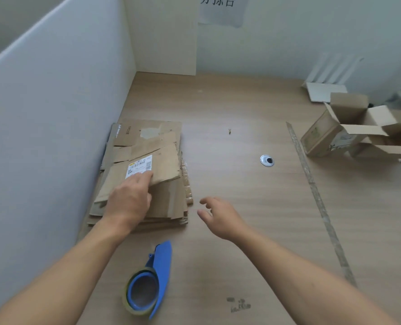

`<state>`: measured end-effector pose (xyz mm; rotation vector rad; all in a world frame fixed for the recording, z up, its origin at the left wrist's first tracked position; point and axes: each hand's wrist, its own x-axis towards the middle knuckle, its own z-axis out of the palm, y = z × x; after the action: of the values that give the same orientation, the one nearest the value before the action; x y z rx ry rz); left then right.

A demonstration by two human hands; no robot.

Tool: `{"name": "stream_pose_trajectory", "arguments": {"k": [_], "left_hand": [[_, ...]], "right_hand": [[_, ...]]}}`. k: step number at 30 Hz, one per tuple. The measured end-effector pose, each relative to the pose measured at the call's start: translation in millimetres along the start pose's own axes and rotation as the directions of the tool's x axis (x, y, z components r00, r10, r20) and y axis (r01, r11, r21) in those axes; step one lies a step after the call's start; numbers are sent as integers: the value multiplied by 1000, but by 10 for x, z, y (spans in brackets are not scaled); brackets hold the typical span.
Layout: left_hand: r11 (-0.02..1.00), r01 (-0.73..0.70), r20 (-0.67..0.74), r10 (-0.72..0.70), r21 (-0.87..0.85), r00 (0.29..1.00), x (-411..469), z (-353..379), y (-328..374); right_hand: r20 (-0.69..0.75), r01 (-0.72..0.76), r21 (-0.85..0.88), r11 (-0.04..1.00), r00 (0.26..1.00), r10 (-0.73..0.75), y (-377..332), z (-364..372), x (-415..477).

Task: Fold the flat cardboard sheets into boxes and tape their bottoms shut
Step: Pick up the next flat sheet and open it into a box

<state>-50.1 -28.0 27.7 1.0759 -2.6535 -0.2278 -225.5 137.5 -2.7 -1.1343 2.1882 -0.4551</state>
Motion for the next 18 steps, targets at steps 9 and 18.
{"name": "stream_pose_trajectory", "arguments": {"k": [9, 18], "left_hand": [[893, 93, -217, -207, -441, 954, -155, -694, 761], [460, 273, 85, -388, -845, 918, -799, -545, 1272]], "right_hand": [[-170, -52, 427, 903, 976, 137, 288, -384, -406], [-239, 76, 782, 618, 953, 185, 1030, -677, -979]]}}
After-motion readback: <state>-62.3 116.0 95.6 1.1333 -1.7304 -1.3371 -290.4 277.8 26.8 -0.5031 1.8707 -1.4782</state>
